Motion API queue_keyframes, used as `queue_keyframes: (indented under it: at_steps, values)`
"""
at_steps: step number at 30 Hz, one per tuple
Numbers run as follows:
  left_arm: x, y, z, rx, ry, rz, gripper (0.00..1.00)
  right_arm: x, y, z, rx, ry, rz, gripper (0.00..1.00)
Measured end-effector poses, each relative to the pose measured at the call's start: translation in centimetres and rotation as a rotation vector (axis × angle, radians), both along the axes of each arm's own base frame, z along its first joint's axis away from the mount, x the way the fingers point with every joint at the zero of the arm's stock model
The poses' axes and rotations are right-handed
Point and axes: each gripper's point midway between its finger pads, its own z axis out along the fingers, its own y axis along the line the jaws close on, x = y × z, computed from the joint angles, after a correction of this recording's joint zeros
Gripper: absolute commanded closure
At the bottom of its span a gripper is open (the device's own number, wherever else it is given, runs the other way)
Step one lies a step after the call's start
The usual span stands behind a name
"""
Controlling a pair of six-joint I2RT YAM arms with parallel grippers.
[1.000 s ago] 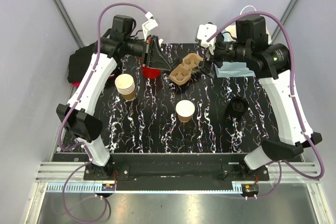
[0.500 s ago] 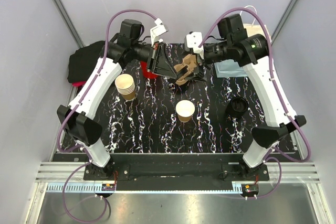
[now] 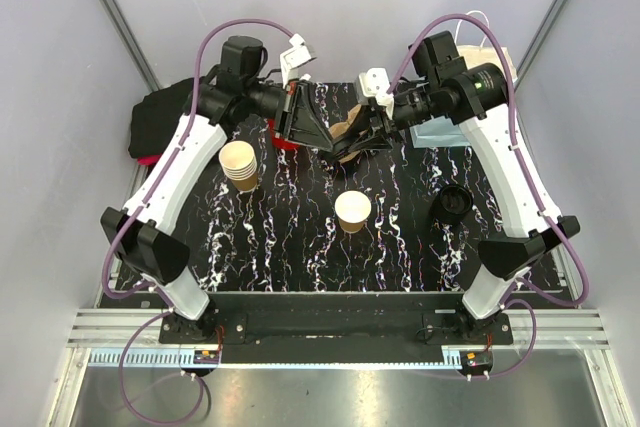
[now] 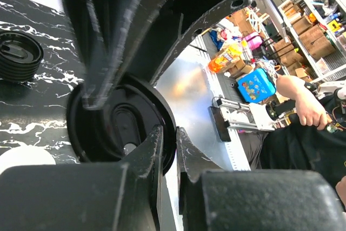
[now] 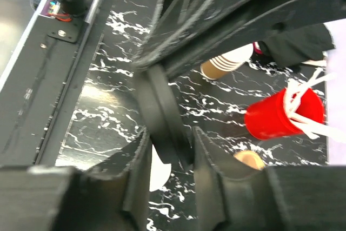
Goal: Pack the takeout coffee
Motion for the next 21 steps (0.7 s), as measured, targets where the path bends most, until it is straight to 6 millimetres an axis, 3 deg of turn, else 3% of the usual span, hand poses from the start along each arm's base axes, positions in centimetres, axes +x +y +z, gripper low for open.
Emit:
queue_keyframes:
  at_steps: [3,5,8,9,15,21]
  values:
    - [0.1,0.2,0.2,-0.006,-0.002,0.001,0.71,-0.5,0.0,0.0,0.007,0.021,0.013,0.74]
    - [0.1,0.2,0.4,-0.010,-0.012,0.002,0.48,-0.7,0.1,0.1,0.015,0.030,0.022,0.78]
    - [0.1,0.1,0.3,-0.012,-0.012,0.000,0.35,-1.0,0.3,0.4,0.032,0.039,0.038,0.80]
    - [0.1,0.0,0.1,-0.012,-0.010,0.001,0.23,-1.2,0.3,0.5,0.037,0.043,0.042,0.81]
    - [1.2,-0.2,0.2,-0.030,0.048,0.011,0.15,-2.3,0.2,0.8,0.056,0.070,0.059,0.82]
    - [3.3,-0.7,4.6,-0.092,0.039,-0.004,0.17,-3.7,-0.5,0.6,0.044,0.121,0.039,0.86]
